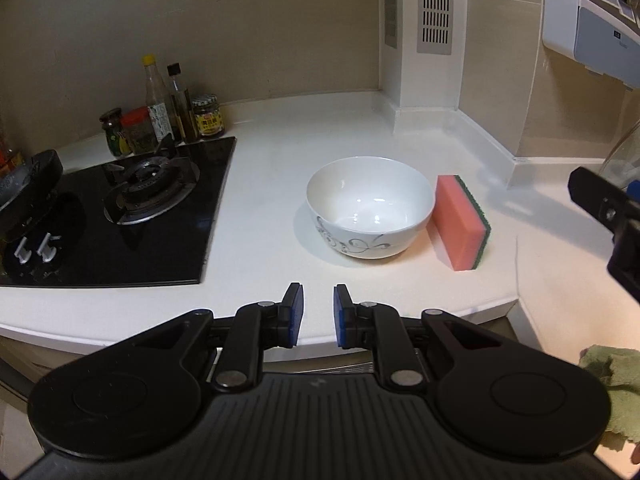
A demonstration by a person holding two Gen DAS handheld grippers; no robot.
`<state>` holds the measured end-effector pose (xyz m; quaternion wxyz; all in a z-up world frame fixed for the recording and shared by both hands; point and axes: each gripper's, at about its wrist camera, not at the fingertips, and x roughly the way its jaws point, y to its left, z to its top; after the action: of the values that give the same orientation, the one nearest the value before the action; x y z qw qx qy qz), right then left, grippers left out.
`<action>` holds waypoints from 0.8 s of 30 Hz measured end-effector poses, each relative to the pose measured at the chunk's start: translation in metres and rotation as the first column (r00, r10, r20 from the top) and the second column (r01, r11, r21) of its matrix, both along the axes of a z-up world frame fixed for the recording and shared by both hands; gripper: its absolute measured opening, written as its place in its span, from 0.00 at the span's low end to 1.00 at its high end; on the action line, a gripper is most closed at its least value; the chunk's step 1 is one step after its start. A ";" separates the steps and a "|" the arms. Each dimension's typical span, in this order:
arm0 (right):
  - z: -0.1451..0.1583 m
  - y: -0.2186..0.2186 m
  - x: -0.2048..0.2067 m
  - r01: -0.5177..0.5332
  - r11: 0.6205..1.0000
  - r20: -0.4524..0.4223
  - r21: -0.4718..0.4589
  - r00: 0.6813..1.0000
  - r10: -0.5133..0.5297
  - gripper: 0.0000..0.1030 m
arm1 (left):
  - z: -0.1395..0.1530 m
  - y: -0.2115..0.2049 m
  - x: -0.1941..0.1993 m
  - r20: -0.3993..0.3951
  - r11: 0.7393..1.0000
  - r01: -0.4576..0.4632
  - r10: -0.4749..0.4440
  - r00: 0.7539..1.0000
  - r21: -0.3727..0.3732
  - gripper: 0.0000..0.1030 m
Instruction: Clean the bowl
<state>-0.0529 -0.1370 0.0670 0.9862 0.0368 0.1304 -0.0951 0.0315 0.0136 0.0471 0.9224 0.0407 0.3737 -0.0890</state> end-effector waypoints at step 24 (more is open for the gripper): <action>-0.033 -0.010 0.007 -0.018 0.998 -0.160 0.056 0.987 0.026 0.52 | -0.023 -0.014 -0.007 -0.060 1.000 -0.013 0.013 0.998 0.010 0.17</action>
<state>-0.0456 -0.1472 0.0336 0.9721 0.0545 0.2125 -0.0832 0.0243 0.0001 0.0245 0.9111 0.0401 0.4018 -0.0823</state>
